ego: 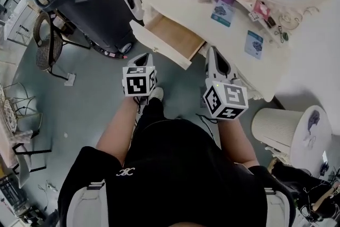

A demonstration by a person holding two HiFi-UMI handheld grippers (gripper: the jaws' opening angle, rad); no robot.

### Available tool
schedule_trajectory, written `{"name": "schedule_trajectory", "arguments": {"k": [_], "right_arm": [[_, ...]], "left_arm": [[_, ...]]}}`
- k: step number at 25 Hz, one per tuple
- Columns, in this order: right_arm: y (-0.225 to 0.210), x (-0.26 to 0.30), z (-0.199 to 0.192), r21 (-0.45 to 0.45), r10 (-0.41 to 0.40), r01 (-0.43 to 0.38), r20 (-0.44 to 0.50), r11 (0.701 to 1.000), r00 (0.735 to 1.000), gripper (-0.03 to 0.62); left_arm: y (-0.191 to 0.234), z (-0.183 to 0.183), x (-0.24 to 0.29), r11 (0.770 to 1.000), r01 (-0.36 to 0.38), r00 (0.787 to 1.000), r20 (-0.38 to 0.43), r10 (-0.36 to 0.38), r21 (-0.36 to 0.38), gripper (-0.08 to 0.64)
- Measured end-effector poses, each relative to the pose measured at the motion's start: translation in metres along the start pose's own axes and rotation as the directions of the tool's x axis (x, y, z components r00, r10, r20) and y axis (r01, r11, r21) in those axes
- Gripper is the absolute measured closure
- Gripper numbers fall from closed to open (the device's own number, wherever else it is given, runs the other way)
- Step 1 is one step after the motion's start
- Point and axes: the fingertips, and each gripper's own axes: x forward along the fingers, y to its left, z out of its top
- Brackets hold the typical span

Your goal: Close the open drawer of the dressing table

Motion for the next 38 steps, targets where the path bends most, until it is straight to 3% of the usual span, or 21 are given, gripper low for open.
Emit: {"name": "schedule_trajectory", "arguments": {"k": [7, 9, 13, 18, 27, 38], "right_arm": [[-0.012, 0.025, -0.007, -0.011, -0.08, 0.079, -0.059, 0.997, 0.995, 0.583], [-0.016, 0.029, -0.007, -0.006, -0.11, 0.11, -0.067, 0.994, 0.992, 0.583], [-0.029, 0.031, -0.01, -0.002, -0.176, 0.176, -0.089, 0.984, 0.98, 0.583], [-0.044, 0.027, -0.017, -0.003, -0.253, 0.255, -0.124, 0.967, 0.96, 0.583], [-0.057, 0.014, -0.03, -0.021, -0.368, 0.37, -0.169, 0.929, 0.914, 0.583], [-0.08, -0.016, -0.038, -0.006, -0.535, 0.543, -0.185, 0.84, 0.825, 0.583]], "left_arm": [[0.023, -0.027, 0.083, 0.996, 0.061, 0.994, -0.098, -0.054, 0.067, 0.555], [0.027, -0.04, 0.107, 0.991, 0.095, 0.986, -0.145, -0.08, 0.098, 0.516], [0.037, -0.075, 0.139, 0.982, 0.131, 0.956, -0.28, -0.089, 0.136, 0.453], [0.046, -0.106, 0.164, 0.977, 0.146, 0.92, -0.383, -0.078, 0.154, 0.442], [0.047, -0.113, 0.198, 0.957, 0.205, 0.908, -0.406, -0.106, 0.208, 0.449], [0.027, -0.08, 0.241, 0.926, 0.294, 0.897, -0.403, -0.181, 0.237, 0.462]]}}
